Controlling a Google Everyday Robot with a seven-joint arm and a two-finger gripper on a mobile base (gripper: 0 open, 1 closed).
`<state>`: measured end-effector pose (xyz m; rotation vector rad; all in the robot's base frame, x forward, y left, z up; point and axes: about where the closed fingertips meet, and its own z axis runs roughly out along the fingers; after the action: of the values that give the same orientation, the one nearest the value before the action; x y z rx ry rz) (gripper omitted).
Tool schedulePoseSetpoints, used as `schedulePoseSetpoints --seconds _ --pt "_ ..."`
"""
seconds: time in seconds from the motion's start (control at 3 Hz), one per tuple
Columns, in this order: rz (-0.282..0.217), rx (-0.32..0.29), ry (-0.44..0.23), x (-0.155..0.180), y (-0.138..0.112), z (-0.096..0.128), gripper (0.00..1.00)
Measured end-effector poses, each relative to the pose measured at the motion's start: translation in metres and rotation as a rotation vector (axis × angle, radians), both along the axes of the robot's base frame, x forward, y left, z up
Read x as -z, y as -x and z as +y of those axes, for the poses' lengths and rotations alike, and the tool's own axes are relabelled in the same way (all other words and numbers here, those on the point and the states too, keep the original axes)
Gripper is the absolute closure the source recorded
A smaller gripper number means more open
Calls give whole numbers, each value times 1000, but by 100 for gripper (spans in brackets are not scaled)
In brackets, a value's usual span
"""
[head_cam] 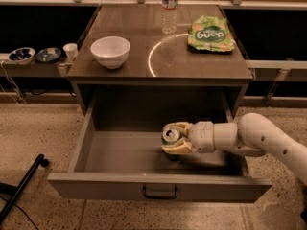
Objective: Place green can into top drawer
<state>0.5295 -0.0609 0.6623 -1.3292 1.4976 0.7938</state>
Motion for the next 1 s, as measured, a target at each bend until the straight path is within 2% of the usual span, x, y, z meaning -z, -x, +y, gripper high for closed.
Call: schedulePoseSetpoints --seconds 0.33,0.67,1.0 --pt "-2 -3 -1 -2 0 1 58" --pt "-2 -3 -1 -2 0 1 27" --pt "-2 -3 -1 -2 0 1 4"
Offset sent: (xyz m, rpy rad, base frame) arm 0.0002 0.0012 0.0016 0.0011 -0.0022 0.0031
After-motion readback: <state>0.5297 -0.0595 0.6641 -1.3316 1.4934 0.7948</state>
